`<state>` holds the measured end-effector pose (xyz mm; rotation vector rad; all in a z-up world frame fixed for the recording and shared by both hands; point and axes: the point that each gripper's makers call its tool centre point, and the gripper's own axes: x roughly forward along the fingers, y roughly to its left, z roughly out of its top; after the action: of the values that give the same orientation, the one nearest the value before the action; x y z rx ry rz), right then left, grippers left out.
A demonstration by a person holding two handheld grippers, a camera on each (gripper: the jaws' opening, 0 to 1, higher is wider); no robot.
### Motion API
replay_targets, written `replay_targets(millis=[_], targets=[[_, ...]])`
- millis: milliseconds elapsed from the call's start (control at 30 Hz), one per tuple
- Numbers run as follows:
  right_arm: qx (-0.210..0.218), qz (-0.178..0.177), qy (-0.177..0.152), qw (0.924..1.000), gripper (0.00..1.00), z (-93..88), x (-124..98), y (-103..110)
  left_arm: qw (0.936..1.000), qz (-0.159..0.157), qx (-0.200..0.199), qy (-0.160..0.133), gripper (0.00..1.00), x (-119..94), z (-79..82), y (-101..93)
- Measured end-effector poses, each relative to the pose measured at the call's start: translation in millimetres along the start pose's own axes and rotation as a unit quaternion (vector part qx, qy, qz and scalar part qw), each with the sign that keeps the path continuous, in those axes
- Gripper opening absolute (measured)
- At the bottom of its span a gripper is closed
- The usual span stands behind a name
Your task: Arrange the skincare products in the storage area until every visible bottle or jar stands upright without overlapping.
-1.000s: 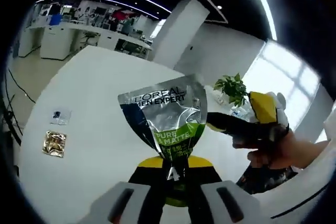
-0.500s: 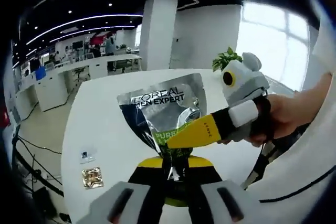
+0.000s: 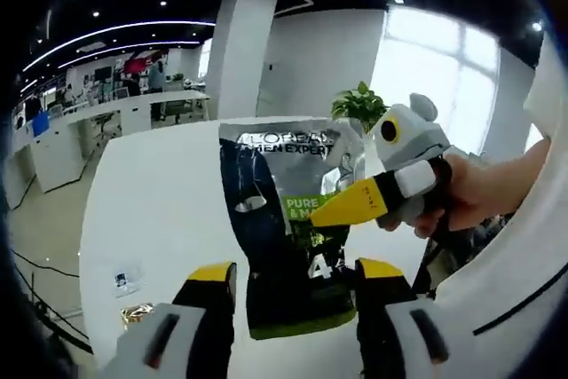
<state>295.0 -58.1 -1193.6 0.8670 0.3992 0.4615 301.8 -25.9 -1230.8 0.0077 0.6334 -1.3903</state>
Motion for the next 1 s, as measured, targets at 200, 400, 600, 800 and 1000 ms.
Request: replay_targets(millis=[200,400,600,800,1000], targets=[[0.017,0.019,-0.04,0.9989,0.05,10.4,-32.3,1.5,0.975,-0.164,-0.145,-0.038,0.7,4.4,28.7,-25.2],[0.036,0.074,-0.063,0.9946,0.05,16.6,-62.3,17.8,0.956,-0.242,-0.165,-0.016,0.55,26.9,42.6,-57.1],[0.04,0.081,-0.062,0.994,0.05,17.6,-81.4,20.4,0.9202,-0.336,-0.2,0.013,0.38,41.3,47.3,-107.8],[0.064,0.072,-0.076,0.9924,0.06,16.6,-96.1,9.5,0.9008,-0.359,-0.243,0.017,0.18,53.1,54.0,-123.3],[0.057,0.064,-0.101,0.9912,0.08,23.5,-105.7,0.2,0.9176,-0.336,-0.211,-0.019,0.01,60.3,68.5,-121.3]])
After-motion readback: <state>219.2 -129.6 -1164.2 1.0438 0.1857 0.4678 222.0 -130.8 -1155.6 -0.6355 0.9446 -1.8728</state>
